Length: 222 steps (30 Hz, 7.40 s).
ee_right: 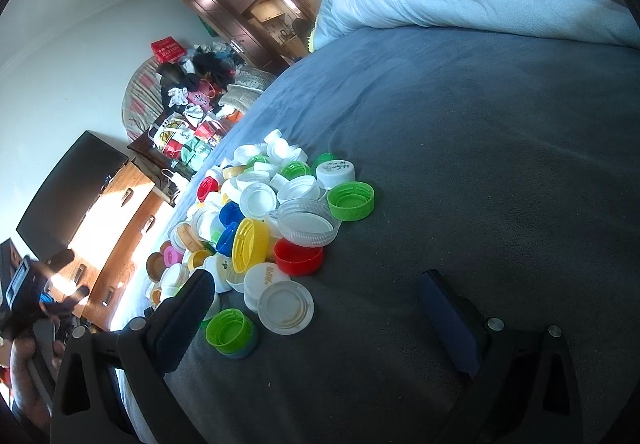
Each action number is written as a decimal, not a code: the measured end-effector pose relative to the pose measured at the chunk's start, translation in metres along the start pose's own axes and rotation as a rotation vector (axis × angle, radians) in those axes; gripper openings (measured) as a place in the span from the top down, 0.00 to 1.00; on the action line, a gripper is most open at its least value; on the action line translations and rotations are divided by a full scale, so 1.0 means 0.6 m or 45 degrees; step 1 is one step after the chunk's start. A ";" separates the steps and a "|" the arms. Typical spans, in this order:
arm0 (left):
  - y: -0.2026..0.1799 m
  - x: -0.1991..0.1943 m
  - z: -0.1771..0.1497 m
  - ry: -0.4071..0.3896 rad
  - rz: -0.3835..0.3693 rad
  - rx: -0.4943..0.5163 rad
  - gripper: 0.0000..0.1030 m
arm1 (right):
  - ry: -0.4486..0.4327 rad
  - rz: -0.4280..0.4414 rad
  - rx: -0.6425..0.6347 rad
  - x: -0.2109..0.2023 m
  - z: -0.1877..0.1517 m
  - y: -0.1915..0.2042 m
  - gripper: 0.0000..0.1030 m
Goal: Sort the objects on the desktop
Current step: 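Move both open grippers back over the cap pile, then grasp a white cap with the left gripper while the right gripper grasps a green cap, then carry both held caps over the teal basket, then open both grippers to drop the caps into the teal basket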
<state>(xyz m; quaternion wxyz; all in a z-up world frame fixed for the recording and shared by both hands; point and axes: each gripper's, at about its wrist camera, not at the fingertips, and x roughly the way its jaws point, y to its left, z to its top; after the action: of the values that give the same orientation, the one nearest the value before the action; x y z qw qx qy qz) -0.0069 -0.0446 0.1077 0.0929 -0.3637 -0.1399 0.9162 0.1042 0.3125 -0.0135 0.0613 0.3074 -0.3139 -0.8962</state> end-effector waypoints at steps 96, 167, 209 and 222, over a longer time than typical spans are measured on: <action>0.031 0.118 -0.058 0.442 -0.300 0.797 0.76 | 0.240 -0.408 -0.352 -0.004 -0.041 0.127 0.22; -0.075 -0.034 0.038 0.149 -0.316 0.670 0.76 | -0.017 -0.369 -0.558 -0.075 0.041 0.326 0.88; -0.862 -0.092 -0.258 0.598 -0.894 1.259 0.76 | -0.183 -1.070 0.010 -0.566 0.151 -0.034 0.87; -0.881 -0.087 -0.265 0.587 -0.879 1.264 0.76 | -0.176 -1.054 0.001 -0.566 0.151 -0.043 0.87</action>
<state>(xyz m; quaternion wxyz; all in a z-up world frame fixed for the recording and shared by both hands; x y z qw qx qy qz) 0.1768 0.4701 0.2015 0.5672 -0.3988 0.2150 0.6878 0.3260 0.4832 0.2007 -0.3254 0.3469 -0.1676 -0.8635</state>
